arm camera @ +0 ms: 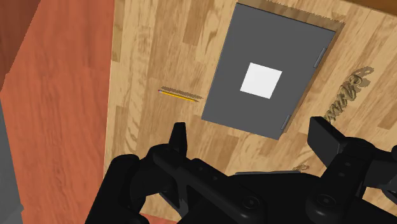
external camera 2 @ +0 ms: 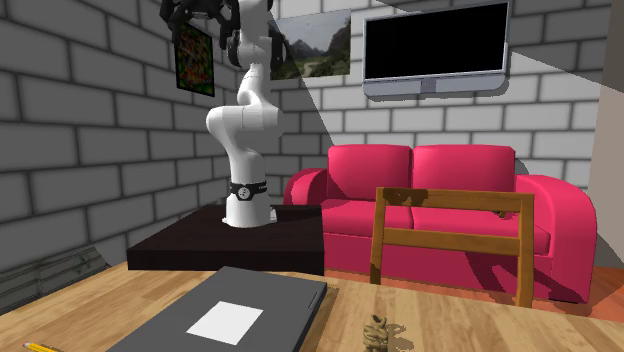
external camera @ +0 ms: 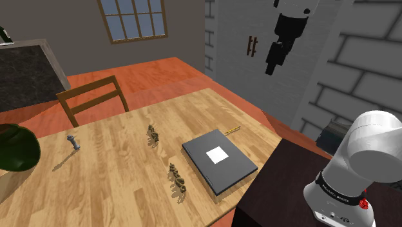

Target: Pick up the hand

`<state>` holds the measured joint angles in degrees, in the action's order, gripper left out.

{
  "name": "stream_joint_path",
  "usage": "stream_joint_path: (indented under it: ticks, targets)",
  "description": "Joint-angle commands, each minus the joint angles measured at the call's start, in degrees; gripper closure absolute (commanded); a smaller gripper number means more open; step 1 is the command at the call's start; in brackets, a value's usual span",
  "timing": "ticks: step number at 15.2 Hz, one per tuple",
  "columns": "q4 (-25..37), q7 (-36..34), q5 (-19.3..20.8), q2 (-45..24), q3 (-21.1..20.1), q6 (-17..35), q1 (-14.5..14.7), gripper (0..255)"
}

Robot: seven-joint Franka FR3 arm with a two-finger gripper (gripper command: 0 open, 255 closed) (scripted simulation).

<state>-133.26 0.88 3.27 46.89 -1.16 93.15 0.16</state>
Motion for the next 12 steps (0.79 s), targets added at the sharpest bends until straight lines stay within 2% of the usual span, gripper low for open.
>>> stream_joint_path:
  ticks: [1, 12]
  targets:
    - [0.0, 0.0, 0.0, 0.0, 0.0, 0.0, 0.0, 0]
    - [-9.5, -10.2, -4.8, -10.0, -7.6, 18.6, 1.9, 0]
